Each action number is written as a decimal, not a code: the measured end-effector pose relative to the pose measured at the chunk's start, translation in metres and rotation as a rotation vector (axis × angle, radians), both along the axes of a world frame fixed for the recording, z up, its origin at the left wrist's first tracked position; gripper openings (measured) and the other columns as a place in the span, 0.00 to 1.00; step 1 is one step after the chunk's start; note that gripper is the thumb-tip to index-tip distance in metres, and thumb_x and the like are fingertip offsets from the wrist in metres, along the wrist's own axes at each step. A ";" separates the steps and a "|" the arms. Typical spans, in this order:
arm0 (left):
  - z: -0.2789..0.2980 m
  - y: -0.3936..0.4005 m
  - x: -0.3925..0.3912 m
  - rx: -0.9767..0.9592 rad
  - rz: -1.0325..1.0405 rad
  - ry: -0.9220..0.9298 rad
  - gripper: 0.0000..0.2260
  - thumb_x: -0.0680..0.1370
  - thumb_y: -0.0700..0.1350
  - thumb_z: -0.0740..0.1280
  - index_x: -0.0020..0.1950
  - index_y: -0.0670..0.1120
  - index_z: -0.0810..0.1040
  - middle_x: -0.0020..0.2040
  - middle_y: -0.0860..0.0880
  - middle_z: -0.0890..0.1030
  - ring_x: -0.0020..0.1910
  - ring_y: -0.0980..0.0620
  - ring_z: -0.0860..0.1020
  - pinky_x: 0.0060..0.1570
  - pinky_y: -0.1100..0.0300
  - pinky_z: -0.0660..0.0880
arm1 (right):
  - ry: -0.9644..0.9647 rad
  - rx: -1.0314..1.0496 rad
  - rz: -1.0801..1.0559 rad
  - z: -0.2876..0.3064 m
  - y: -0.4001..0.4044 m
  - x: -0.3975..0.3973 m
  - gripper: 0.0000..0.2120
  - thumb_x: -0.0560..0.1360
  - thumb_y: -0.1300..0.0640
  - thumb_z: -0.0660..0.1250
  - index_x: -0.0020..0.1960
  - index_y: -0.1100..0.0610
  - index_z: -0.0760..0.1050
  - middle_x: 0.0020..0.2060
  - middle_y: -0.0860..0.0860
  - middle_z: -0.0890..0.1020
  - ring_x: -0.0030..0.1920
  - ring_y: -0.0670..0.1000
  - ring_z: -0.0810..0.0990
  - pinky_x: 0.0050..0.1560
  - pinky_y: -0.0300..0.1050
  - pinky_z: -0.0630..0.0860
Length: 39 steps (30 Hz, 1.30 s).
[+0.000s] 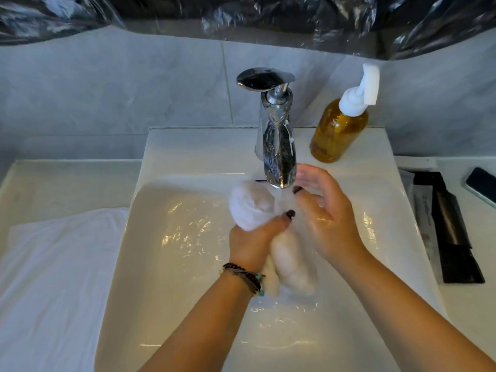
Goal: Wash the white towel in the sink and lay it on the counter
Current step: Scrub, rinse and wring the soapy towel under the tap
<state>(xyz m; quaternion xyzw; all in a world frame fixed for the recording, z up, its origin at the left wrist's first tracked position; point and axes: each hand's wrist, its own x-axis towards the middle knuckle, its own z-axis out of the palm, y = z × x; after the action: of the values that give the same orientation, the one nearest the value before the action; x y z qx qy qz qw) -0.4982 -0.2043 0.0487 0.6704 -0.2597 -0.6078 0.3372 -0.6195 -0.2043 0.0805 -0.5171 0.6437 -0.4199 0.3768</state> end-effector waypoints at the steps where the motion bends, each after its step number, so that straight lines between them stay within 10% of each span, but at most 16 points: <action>1: 0.002 -0.004 0.002 0.060 0.073 0.033 0.16 0.65 0.49 0.79 0.48 0.46 0.81 0.40 0.49 0.84 0.33 0.55 0.80 0.26 0.65 0.72 | 0.115 -0.056 -0.011 0.002 0.015 -0.008 0.21 0.74 0.53 0.60 0.67 0.48 0.69 0.65 0.46 0.74 0.64 0.43 0.72 0.65 0.42 0.73; 7: 0.010 -0.013 -0.009 0.090 0.171 0.040 0.17 0.64 0.54 0.76 0.45 0.46 0.79 0.42 0.47 0.83 0.38 0.50 0.81 0.39 0.58 0.77 | 0.703 0.148 0.469 -0.014 0.066 0.022 0.57 0.71 0.54 0.72 0.74 0.44 0.25 0.77 0.48 0.33 0.78 0.56 0.38 0.76 0.57 0.53; 10: 0.017 -0.008 -0.016 0.132 0.240 0.319 0.31 0.54 0.55 0.76 0.55 0.45 0.82 0.52 0.43 0.85 0.49 0.45 0.84 0.50 0.51 0.79 | 0.624 0.086 0.237 -0.015 0.046 0.032 0.52 0.72 0.55 0.74 0.79 0.50 0.37 0.79 0.54 0.47 0.76 0.57 0.59 0.69 0.51 0.69; 15: 0.019 -0.014 -0.011 0.057 0.297 0.165 0.21 0.57 0.49 0.75 0.48 0.44 0.82 0.44 0.43 0.85 0.42 0.45 0.84 0.45 0.49 0.82 | 0.530 0.195 0.187 -0.009 0.014 0.029 0.26 0.71 0.52 0.73 0.65 0.56 0.70 0.54 0.52 0.80 0.54 0.54 0.80 0.45 0.41 0.73; 20: 0.027 -0.019 -0.004 -0.199 0.020 -0.144 0.12 0.65 0.47 0.79 0.44 0.49 0.80 0.39 0.50 0.84 0.39 0.52 0.83 0.39 0.57 0.80 | 0.317 0.423 0.362 -0.011 -0.003 0.024 0.08 0.67 0.54 0.74 0.37 0.55 0.75 0.29 0.48 0.80 0.34 0.49 0.83 0.32 0.39 0.75; 28: 0.027 -0.034 -0.001 -0.341 -0.388 -0.070 0.15 0.53 0.46 0.72 0.37 0.46 0.76 0.33 0.51 0.78 0.36 0.48 0.77 0.38 0.47 0.78 | -0.297 0.541 0.284 -0.024 0.013 0.017 0.12 0.60 0.58 0.74 0.43 0.58 0.80 0.35 0.54 0.84 0.40 0.55 0.84 0.36 0.51 0.78; 39: 0.024 -0.053 0.024 -0.148 -0.223 0.241 0.24 0.54 0.37 0.73 0.49 0.32 0.79 0.42 0.37 0.82 0.42 0.41 0.79 0.44 0.48 0.77 | -0.587 0.711 0.494 -0.016 0.003 -0.005 0.15 0.66 0.54 0.77 0.50 0.56 0.79 0.38 0.52 0.83 0.37 0.50 0.81 0.33 0.41 0.76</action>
<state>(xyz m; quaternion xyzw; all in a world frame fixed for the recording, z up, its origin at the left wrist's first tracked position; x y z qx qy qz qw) -0.4744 -0.2572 0.0728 0.5332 -0.3339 -0.6967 0.3448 -0.6249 -0.2015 0.0650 -0.3542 0.4724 -0.2012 0.7816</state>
